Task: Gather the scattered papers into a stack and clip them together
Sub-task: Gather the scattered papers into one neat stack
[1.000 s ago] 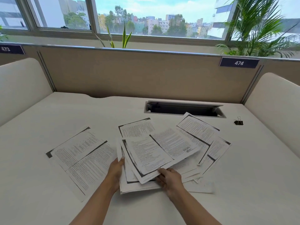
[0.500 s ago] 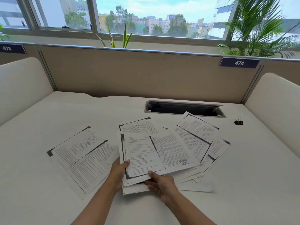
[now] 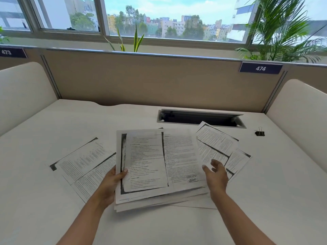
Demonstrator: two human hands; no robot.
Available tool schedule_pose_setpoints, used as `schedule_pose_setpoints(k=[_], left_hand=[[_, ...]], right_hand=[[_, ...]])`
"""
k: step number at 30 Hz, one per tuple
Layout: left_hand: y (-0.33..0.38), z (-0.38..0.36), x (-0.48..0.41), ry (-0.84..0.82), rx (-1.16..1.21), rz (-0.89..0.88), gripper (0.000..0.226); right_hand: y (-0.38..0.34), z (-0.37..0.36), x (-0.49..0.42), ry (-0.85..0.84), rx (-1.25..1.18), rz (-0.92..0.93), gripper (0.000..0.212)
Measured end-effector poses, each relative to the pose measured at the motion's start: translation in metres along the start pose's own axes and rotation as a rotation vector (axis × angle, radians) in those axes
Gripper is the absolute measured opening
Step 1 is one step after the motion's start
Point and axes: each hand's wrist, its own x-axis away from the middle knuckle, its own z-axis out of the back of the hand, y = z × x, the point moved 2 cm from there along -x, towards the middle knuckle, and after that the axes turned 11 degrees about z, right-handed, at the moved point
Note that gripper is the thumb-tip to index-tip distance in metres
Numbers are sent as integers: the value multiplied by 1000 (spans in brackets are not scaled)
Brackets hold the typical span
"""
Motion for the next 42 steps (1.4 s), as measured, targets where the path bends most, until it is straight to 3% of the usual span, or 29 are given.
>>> schedule_pose_setpoints(k=[3, 6, 13, 17, 22, 26, 28, 30, 31, 34, 42], left_hand=[[4, 0, 1, -57, -6, 6, 36], [7, -3, 3, -99, -7, 11, 51], [21, -11, 1, -99, -152, -84, 94], [29, -21, -3, -90, -148, -173, 89], [32, -27, -2, -64, -166, -261, 75], [25, -29, -1, -20, -270, -258, 77], [21, -27, -4, 15, -294, -235, 65], [18, -26, -6, 44, -295, -212, 37], [17, -26, -8, 64, -299, -202, 24], [16, -27, -10, 111, -308, -182, 21], [17, -22, -12, 149, -327, -172, 21]], right_hand=[[-6, -2, -9, -161, 6, -38, 45], [-8, -4, -12, -326, -137, -91, 40], [-5, 1, -16, -323, -333, -53, 16], [-17, 2, -12, -304, -466, 53, 9], [-27, 7, -10, -323, -537, 158, 46], [-15, 6, -8, -335, -496, 134, 20], [-10, 6, -5, -345, -486, 128, 32], [-8, 6, -4, -361, -480, 117, 55], [-7, 6, -3, -369, -470, 113, 54], [-3, 5, -5, -370, -434, 102, 25], [7, 3, -11, -283, -345, 71, 16]])
